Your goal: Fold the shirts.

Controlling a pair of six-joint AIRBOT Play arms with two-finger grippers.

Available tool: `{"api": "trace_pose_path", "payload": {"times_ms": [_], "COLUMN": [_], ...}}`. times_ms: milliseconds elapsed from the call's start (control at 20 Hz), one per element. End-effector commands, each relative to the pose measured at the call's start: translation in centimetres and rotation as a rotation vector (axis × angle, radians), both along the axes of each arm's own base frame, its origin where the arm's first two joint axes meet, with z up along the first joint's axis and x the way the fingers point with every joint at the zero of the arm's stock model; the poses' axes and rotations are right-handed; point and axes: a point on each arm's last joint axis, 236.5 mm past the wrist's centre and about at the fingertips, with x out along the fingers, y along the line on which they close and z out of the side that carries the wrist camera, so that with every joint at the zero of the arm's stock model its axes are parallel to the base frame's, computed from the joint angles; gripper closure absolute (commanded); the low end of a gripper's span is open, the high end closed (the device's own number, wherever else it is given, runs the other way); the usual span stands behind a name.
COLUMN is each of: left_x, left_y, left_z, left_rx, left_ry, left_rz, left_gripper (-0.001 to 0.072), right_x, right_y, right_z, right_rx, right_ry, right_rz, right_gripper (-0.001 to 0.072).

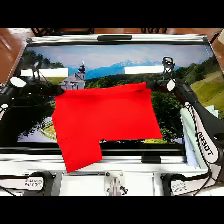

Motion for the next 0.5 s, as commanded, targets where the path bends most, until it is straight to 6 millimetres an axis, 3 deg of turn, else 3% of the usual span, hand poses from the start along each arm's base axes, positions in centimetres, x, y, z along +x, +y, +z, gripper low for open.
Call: {"api": "trace_pose_path", "payload": {"times_ms": [0,150,450], "left_x": [-6.9,-8.4,-7.5], "left_y": [0.2,0.6,2.2], "left_z": [-1.8,-1.8,-2.6], "left_rx": [0.054,0.079,0.137], "left_ry": [0.246,0.288,0.287], "left_rz": [-0.164,-0.200,-0.128], "left_gripper": [0.0675,0.0675,0.0675], "right_x": [-5.1,-7.3,-8.9], "right_y": [-1.0,-2.7,-2.8], "right_z": [-1.5,-2.7,-4.2], "right_rx": [-0.078,-0.105,-0.067], "right_ry": [0.215,0.326,0.417], "right_rz": [0.069,0.066,0.050], "right_gripper": [0.0653,0.0653,0.0653]}}
